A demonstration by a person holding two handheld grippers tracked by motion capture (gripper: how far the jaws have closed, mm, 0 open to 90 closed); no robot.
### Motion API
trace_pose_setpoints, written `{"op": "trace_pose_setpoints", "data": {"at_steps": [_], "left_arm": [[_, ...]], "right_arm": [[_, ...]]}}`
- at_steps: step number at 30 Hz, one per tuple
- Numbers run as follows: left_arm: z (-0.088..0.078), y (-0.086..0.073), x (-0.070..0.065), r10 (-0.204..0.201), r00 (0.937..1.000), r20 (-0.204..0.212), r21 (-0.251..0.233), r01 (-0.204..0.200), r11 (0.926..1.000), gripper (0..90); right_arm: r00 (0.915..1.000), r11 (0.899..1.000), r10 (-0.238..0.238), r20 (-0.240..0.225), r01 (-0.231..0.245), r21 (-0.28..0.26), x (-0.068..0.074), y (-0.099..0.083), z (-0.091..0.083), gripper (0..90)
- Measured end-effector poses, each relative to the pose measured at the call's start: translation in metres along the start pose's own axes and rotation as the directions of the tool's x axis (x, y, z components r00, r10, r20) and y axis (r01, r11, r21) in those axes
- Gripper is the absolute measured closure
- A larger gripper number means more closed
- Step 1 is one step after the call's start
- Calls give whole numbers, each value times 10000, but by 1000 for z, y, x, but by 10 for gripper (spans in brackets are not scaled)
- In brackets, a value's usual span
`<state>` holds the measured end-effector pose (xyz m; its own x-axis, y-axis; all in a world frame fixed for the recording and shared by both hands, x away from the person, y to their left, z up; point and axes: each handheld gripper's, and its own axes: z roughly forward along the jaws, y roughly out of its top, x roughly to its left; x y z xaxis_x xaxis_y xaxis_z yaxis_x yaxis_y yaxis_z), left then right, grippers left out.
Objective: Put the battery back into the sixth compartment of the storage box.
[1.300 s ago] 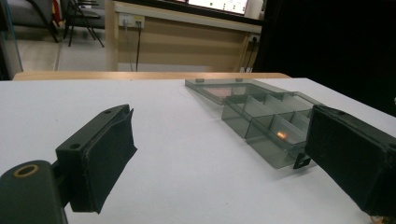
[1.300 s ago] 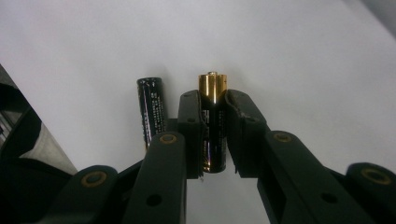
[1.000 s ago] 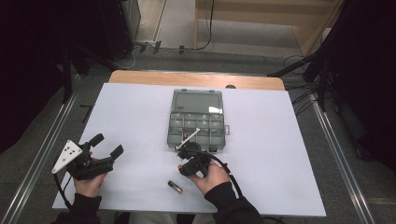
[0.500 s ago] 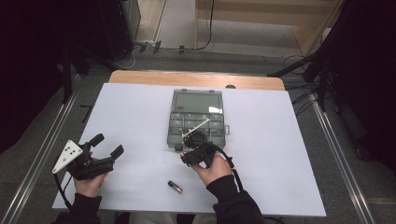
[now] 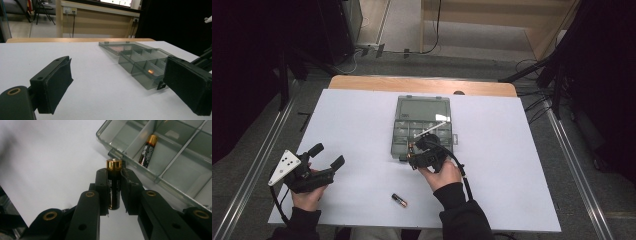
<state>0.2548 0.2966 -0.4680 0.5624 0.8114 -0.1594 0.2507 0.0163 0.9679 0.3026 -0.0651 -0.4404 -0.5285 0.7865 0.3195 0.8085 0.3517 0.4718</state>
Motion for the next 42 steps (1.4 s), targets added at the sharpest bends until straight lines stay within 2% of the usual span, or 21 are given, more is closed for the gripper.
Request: {"op": "trace_pose_setpoints", "data": {"at_steps": [5, 9, 16, 23, 26, 30, 31, 33, 35, 38, 40, 42], "left_arm": [[0, 0, 0, 0, 10000, 7, 6, 0, 10000, 80], [0, 0, 0, 1, 10000, 8, -3, -1, 10000, 80], [0, 0, 0, -8, 10000, 11, 8, 8, 10000, 80], [0, 0, 0, -4, 10000, 9, 15, 4, 10000, 80], [0, 0, 0, -11, 10000, 9, 11, 11, 10000, 80], [0, 0, 0, -7, 10000, 10, 19, 7, 10000, 80], [0, 0, 0, -3, 10000, 12, 17, 2, 10000, 80], [0, 0, 0, 16, 10000, 10, 12, -16, 10000, 80], [0, 0, 1, 10, 10000, 5, 18, -10, 10000, 80], [0, 0, 1, 15, 10000, 12, 19, -15, 10000, 80], [0, 0, 1, 9, 10000, 15, 23, -9, 10000, 80], [0, 0, 0, 9, 10000, 13, 21, -9, 10000, 80]], "right_arm": [[9982, 9985, 481, -365, -490, -241, -8, 3, 0, 774], [9967, 9961, 736, -337, -751, -454, -14, 5, 1, 776], [9963, 9936, 762, -394, -792, -809, -17, 5, -7, 778], [9943, 9844, 968, -442, -1022, -1434, -19, 9, -18, 778], [9941, 9837, 987, -453, -1043, -1468, -20, 10, -19, 778], [9904, 9789, 1282, -522, -1348, -1537, -23, 13, -17, 776], [9895, 9760, 1381, -432, -1433, -1639, -25, 13, -16, 766], [9856, 9671, 1628, -459, -1686, -1904, -29, 13, -15, 679], [9836, 9609, 1748, -434, -1801, -2103, -32, 13, -17, 659], [9841, 9603, 1748, -309, -1774, -2152, -33, 12, -18, 637], [9837, 9576, 1771, -310, -1795, -2252, -34, 9, -19, 584], [9841, 9591, 1721, -447, -1777, -2203, -35, 8, -19, 504]]}}
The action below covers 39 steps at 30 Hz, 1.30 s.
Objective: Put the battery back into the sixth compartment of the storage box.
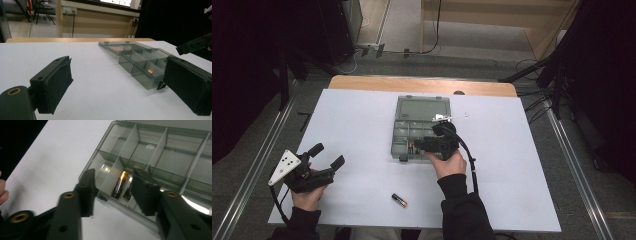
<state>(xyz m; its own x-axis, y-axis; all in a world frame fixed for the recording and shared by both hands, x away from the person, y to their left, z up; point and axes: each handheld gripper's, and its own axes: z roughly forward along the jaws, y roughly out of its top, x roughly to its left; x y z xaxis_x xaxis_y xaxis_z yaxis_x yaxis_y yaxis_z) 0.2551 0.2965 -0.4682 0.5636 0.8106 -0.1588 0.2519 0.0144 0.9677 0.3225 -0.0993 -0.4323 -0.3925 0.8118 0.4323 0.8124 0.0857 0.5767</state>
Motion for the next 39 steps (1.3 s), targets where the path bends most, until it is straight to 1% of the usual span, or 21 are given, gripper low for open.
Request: {"op": "trace_pose_setpoints", "data": {"at_steps": [1, 3, 4, 5, 6, 7, 8, 11, 15, 18, 21, 23, 24, 25, 29, 30, 31, 32, 36, 38, 39], "left_arm": [[0, 0, 0, -3, 10000, -4, 1, 3, 10000, 80], [0, 0, 0, 0, 10000, -8, 5, 0, 10000, 80], [0, 0, 0, -2, 10000, -8, 4, 2, 10000, 80], [0, 0, 0, -8, 10000, -6, 5, 8, 10000, 80], [0, 0, 0, -16, 10000, -7, -2, 16, 10000, 80], [0, 0, 0, -17, 10000, -9, -1, 17, 10000, 80], [1, 0, 0, -12, 10000, -6, -4, 12, 10000, 80], [0, 0, 0, -5, 10000, -9, -3, 5, 10000, 80], [0, 0, 0, -13, 10000, -15, -7, 13, 10000, 80], [1, 0, 0, -6, 10000, -8, 4, 6, 10000, 80], [1, 0, 0, -12, 10000, -6, 6, 12, 10000, 80], [1, 0, 0, -9, 10000, -10, 1, 9, 10000, 80], [1, 0, 0, -9, 10000, -10, 1, 9, 10000, 80], [1, 0, 0, -8, 10000, -14, 4, 8, 10000, 80], [0, 0, 0, -3, 10000, 14, 8, 3, 10000, 80], [0, 0, -1, -2, 10000, 16, 6, 2, 10000, 80], [0, 0, -1, -2, 10000, 16, 6, 2, 10000, 80], [1, 0, 0, -12, 10000, 10, -7, 12, 10000, 80], [0, 0, 0, -11, 10000, -4, -4, 11, 10000, 80], [1, 0, 0, -15, 10000, -3, -14, 15, 10000, 80], [1, 0, 0, -13, 10000, 2, -4, 13, 10000, 80]], "right_arm": [[10000, 10000, -44, -70, 44, 47, 0, -1, 0, 455], [9998, 9999, -40, -214, 43, 154, 0, -3, 1, 323], [9990, 9994, -220, -392, 229, 244, 1, -4, 1, 240], [9992, 9989, -361, -189, 367, 292, 3, -5, 1, 128], [9987, 9981, -499, 127, 495, 362, 6, -6, 1, 63], [9971, 9969, -703, 283, 693, 362, 9, -7, 1, 17], [9960, 9962, -806, 379, 792, 373, 11, -8, 0, 0], [9953, 9945, -936, 246, 923, 487, 16, -11, -1, 0], [9918, 9892, -1275, 48, 1268, 737, 23, -14, -4, 0], [9877, 9832, -1563, 6, 1555, 960, 30, -17, -5, 0], [9822, 9748, -1879, -12, 1866, 1224, 38, -21, -5, 0], [9765, 9662, -2151, -92, 2142, 1438, 43, -25, -4, 0], [9765, 9662, -2151, -92, 2142, 1438, 43, -25, -4, 0], [9715, 9572, -2369, -108, 2353, 1683, 50, -29, -3, 0], [9630, 9433, -2688, -215, 2677, 1961, 60, -34, 0, 0], [9610, 9402, -2756, -222, 2743, 2020, 63, -35, 1, 0], [9610, 9402, -2756, -222, 2743, 2020, 63, -35, 1, 0], [9573, 9320, -2877, -272, 2864, 2222, 67, -38, 3, 0], [9491, 9162, -3135, -300, 3106, 2533, 73, -41, 8, 0], [9477, 9116, -3178, -295, 3139, 2653, 76, -43, 10, 0], [9451, 9072, -3254, -309, 3212, 2717, 77, -44, 10, 0]]}}
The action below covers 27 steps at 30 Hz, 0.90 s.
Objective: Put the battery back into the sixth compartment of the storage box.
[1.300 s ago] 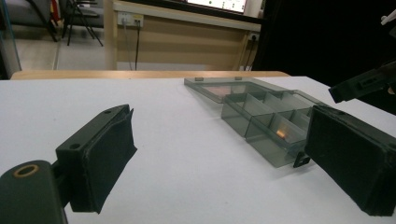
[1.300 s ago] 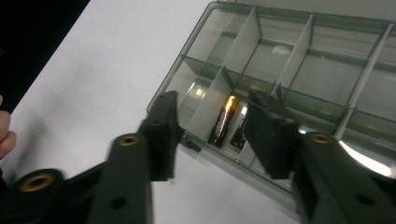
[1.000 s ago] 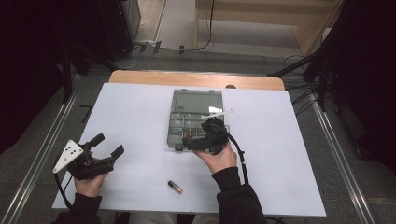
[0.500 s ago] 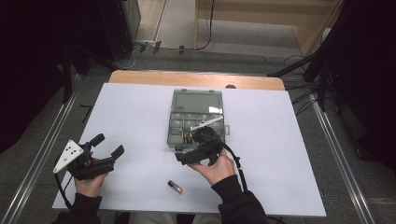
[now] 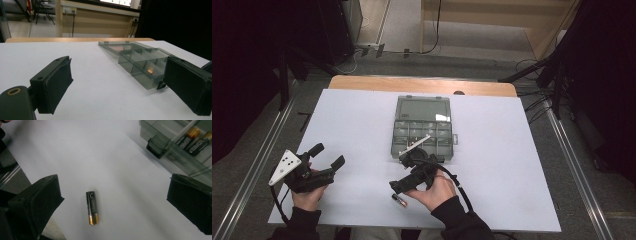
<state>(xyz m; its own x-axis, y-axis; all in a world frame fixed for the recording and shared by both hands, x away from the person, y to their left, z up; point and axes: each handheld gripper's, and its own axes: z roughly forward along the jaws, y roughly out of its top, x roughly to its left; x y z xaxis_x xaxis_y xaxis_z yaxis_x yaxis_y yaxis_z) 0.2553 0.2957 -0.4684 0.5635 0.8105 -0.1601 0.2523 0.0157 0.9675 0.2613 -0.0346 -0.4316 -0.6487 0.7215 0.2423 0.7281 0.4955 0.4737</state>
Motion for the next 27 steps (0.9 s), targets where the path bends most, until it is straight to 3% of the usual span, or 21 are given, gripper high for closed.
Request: {"op": "trace_pose_setpoints", "data": {"at_steps": [10, 13, 23, 27], "left_arm": [[0, 0, 0, 9, 10000, 0, 5, -9, 10000, 80], [0, 0, 0, 23, 10000, 20, 12, -23, 10000, 80], [0, 0, 0, 47, 10000, 12, 44, -47, 10000, 80], [0, 0, 0, 48, 10000, 16, 48, -48, 10000, 80]], "right_arm": [[9991, 9960, -435, 0, 433, 783, 16, -5, 15, 0], [9971, 9912, -718, 265, 683, 1136, 20, -7, 21, 0], [9885, 9712, -1391, 597, 1244, 2031, 32, -11, 37, 3], [9786, 9539, -1900, 792, 1649, 2507, 36, -13, 45, 30]]}}
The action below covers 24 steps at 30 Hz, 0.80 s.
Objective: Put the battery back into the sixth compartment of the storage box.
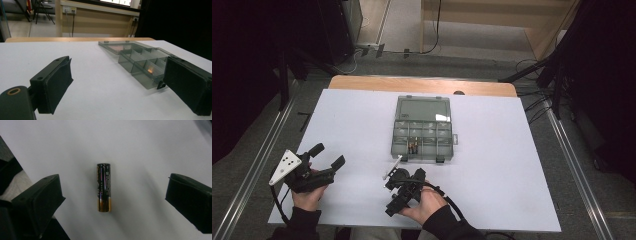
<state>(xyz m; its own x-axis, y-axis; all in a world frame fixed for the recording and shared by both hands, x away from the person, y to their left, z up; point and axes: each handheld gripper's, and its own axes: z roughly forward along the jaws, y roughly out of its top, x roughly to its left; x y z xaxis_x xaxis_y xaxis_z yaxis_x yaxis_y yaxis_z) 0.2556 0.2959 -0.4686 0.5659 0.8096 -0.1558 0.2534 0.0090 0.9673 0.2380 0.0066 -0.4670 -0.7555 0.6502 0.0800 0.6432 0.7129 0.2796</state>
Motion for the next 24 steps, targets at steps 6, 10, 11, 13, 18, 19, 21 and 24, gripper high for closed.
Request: {"op": "trace_pose_setpoints", "data": {"at_steps": [6, 10, 11, 13, 18, 19, 21, 24], "left_arm": [[0, 0, 0, -21, 10000, 4, -24, 21, 10000, 80], [0, 0, 0, -45, 10000, -14, -42, 45, 10000, 80], [0, 0, 0, -45, 10000, -14, -42, 45, 10000, 80], [0, 0, 0, -19, 10000, 2, -17, 19, 10000, 80], [0, 0, 0, -2, 10000, 15, 3, 2, 10000, 80], [0, 0, 0, 3, 10000, 17, 8, -3, 10000, 80], [0, 0, 0, 0, 10000, 14, 11, 0, 10000, 80], [0, 0, 0, 3, 10000, 11, 6, -3, 10000, 80]], "right_arm": [[9995, 9991, -279, 118, 275, 311, 4, 1, 5, 186], [9994, 9979, -274, 193, 263, 594, 5, 0, 7, 305], [9995, 9979, -273, 185, 262, 596, 5, 0, 7, 317], [9994, 9980, -297, 160, 288, 565, 5, 0, 8, 375], [9990, 9972, -435, 82, 429, 613, 5, -1, 7, 579], [9990, 9969, -441, 60, 437, 653, 6, -1, 7, 597], [9986, 9960, -509, 170, 495, 741, 6, 0, 7, 669], [9985, 9948, -551, -77, 556, 857, 6, 0, 7, 762]]}}
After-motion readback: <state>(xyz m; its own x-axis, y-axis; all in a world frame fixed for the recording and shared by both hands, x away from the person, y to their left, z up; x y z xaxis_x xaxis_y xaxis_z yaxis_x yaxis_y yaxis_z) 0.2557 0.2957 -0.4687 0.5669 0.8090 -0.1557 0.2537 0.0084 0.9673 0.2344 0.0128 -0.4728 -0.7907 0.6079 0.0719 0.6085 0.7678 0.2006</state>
